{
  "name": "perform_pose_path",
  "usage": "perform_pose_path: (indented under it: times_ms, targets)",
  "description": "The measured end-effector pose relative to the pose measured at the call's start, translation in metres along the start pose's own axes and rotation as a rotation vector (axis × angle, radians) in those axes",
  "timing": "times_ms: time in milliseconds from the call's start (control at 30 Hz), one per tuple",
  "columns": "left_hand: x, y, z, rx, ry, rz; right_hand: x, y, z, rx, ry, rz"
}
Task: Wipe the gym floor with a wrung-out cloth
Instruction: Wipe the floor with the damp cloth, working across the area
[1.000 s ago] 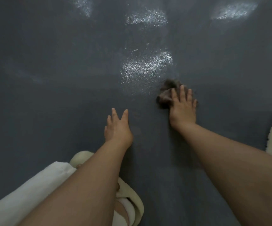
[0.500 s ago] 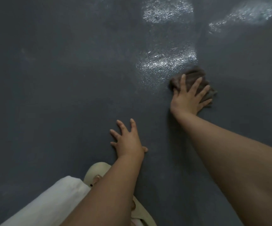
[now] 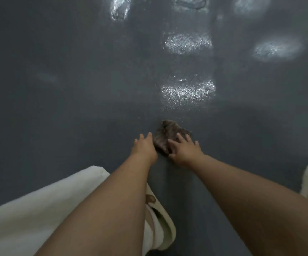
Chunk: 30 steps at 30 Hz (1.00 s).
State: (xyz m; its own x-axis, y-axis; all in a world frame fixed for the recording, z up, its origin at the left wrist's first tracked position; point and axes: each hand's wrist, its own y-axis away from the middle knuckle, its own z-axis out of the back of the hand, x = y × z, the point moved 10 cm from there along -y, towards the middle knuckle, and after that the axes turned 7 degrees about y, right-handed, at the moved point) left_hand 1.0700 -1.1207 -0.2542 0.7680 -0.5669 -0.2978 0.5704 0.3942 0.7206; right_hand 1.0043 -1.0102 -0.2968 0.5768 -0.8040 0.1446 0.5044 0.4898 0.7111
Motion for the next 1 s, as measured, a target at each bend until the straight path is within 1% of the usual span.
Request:
perform_pose_path:
  times_ms: [100,233,367,467,567,767,867,1000]
  targets:
    - [-0.020,0.029,0.000,-0.035,0.022,-0.078,-0.012,0.039,0.026,-0.090,-0.115,-0.050]
    - [-0.033,0.070,0.007,-0.089,0.041,-0.144,-0.006,0.097,0.048,-0.121,-0.077,-0.028]
    - [-0.037,0.095,0.015,-0.131,0.018,-0.151,0.002,0.118,0.062,-0.206,-0.123,-0.038]
    - [-0.044,0.095,0.020,-0.182,-0.012,-0.183,0.004,0.116,0.069,-0.259,-0.173,-0.034]
    - [-0.053,0.090,0.017,-0.181,-0.046,-0.192,-0.006,0.112,0.074,-0.315,-0.249,-0.044]
    - [-0.076,0.064,0.005,-0.146,-0.110,-0.193,-0.031,0.093,0.070,-0.275,-0.310,-0.096]
    - [-0.089,0.050,-0.008,-0.130,-0.161,-0.232,-0.045,0.078,0.064,-0.266,-0.345,-0.158]
    - [-0.099,0.028,-0.019,-0.152,-0.162,-0.313,-0.047,0.051,0.054,-0.233,-0.408,-0.202]
